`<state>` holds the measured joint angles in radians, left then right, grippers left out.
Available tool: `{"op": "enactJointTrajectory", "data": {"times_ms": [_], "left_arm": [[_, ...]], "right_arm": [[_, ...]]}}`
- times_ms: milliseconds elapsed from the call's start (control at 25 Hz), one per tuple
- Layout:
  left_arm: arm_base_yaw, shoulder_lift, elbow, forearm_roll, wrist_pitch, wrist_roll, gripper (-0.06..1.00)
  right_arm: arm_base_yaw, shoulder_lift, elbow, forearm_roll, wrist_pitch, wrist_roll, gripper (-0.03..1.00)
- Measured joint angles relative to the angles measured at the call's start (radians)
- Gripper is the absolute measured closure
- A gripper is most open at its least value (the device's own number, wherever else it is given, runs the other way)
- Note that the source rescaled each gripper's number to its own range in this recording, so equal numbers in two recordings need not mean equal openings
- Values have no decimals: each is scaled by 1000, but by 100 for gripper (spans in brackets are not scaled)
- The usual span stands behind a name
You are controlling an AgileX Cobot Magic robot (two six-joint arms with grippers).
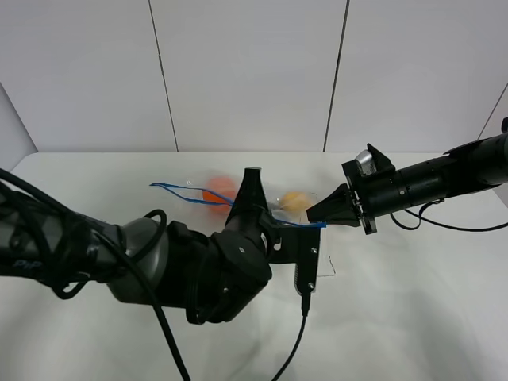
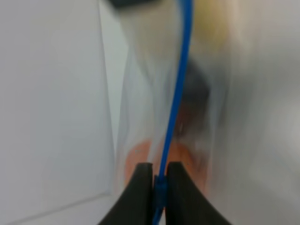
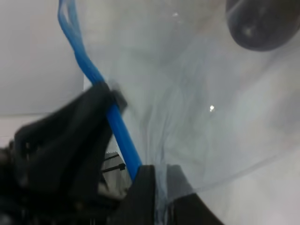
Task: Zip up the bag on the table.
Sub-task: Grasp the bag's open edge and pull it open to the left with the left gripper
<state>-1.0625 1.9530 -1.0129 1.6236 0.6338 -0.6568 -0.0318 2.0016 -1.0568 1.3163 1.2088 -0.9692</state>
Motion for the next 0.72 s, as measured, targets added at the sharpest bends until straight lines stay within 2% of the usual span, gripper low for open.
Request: {"op": "enactJointTrajectory", "data": {"times_ms": [320, 720], "left_arm": [[100, -67, 88, -4, 8, 12, 94], [217, -72, 101, -8, 5, 24, 94]], "right_arm": [[0, 0, 0, -7, 2, 0, 97], [0, 0, 0, -7, 1, 0, 97]]}}
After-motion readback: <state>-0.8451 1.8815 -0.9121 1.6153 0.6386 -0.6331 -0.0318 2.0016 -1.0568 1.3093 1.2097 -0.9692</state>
